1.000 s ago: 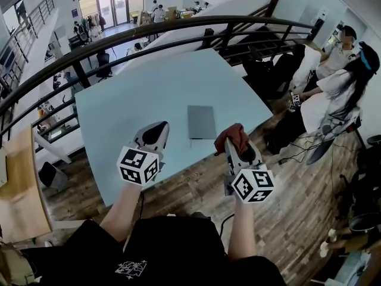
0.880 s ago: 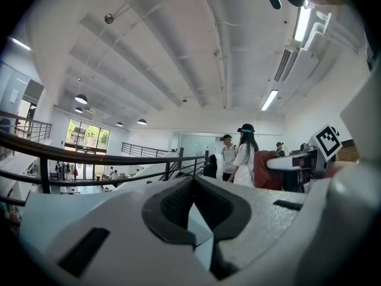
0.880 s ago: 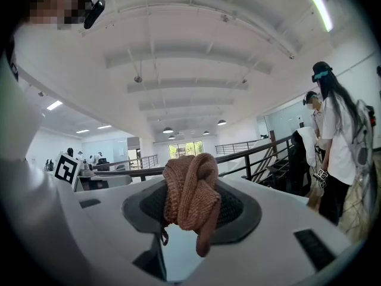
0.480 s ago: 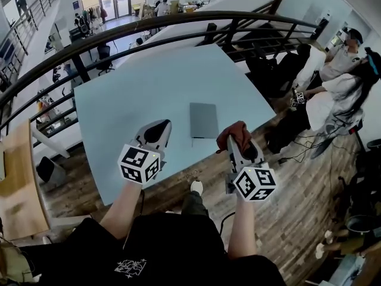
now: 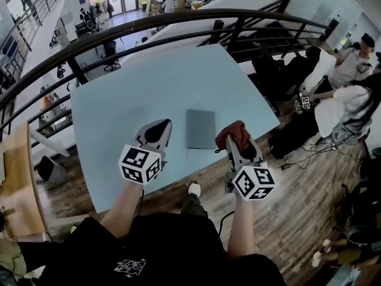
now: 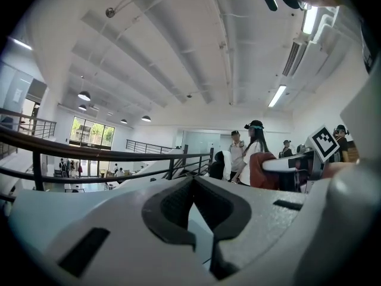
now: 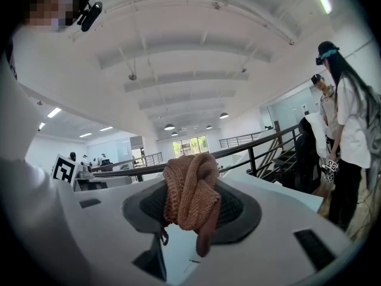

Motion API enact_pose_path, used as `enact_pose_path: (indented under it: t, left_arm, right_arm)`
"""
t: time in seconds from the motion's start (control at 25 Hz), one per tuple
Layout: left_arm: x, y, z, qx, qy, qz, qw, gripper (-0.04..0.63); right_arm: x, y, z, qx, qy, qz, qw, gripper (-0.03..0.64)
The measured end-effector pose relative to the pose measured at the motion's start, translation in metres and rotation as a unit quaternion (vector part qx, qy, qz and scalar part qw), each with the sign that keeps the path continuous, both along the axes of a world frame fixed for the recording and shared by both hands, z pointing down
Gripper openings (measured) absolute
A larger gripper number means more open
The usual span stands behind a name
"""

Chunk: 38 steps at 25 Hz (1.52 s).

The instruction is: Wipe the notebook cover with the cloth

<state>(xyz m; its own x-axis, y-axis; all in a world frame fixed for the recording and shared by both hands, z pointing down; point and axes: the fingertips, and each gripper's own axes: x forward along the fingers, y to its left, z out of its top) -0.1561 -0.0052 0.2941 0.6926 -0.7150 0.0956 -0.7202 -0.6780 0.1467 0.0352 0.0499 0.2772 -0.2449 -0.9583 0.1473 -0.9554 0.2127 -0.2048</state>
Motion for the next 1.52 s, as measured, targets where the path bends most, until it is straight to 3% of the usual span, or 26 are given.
enact_pose_path:
  t: [0.72, 0.96, 1.28, 1.52]
  left_arm:
    - [0.102, -0.103, 0.022, -0.028, -0.024, -0.055, 0.9978, 0.008]
    - [0.143, -0.121, 0.059, -0.046, -0.032, -0.065, 0.9963, 0.008]
    - [0.16, -0.141, 0.087, -0.08, -0.044, -0.082, 0.9924, 0.008]
    - [0.153, -0.139, 0.121, -0.112, -0.06, -0.09, 0.9878, 0.008]
  right_arm:
    - [0.088, -0.139, 0.06, -0.059, -0.017, -0.089, 0.994, 0.17]
    - [0.113, -0.17, 0.109, -0.089, -0.02, -0.12, 0.989, 0.17]
    - [0.125, -0.2, 0.143, -0.128, -0.035, -0.142, 0.981, 0.17]
    - [0.109, -0.211, 0.18, -0.168, -0.047, -0.156, 0.972, 0.17]
